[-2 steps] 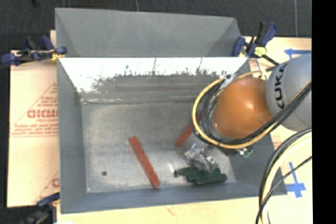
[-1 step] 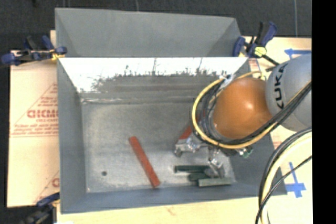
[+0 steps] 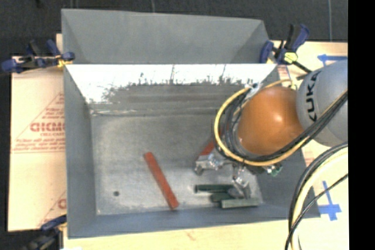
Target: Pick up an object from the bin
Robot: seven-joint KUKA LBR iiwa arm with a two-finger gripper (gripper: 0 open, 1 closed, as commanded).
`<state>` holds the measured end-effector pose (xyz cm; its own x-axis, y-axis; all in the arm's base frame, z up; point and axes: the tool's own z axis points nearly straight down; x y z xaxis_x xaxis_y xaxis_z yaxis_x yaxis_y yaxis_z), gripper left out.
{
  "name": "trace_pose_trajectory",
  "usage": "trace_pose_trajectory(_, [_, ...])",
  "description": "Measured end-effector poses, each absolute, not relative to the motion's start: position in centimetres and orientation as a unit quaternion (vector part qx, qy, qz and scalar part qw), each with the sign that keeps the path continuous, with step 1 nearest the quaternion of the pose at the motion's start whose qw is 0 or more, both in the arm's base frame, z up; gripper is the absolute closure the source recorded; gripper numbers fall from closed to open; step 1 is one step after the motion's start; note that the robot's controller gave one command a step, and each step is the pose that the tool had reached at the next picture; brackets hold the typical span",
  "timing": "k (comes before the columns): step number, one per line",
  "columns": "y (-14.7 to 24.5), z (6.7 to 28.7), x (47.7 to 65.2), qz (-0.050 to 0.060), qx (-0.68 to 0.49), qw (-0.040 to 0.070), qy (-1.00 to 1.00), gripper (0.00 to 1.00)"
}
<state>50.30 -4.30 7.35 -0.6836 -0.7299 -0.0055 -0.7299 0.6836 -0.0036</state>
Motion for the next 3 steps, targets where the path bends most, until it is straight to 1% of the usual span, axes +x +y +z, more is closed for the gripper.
trace_pose_trajectory(1, [-2.9, 7.5, 49.9, -0.004, -0.346, 0.008, 0.938, 0.0])
trace_pose_trajectory(2, [1.1, 7.6, 49.6, -0.002, -0.27, 0.01, 0.963, 0.0])
trace_pose_trajectory(3, [-2.7, 7.4, 47.8, -0.003, -0.403, 0.008, 0.915, 1.0])
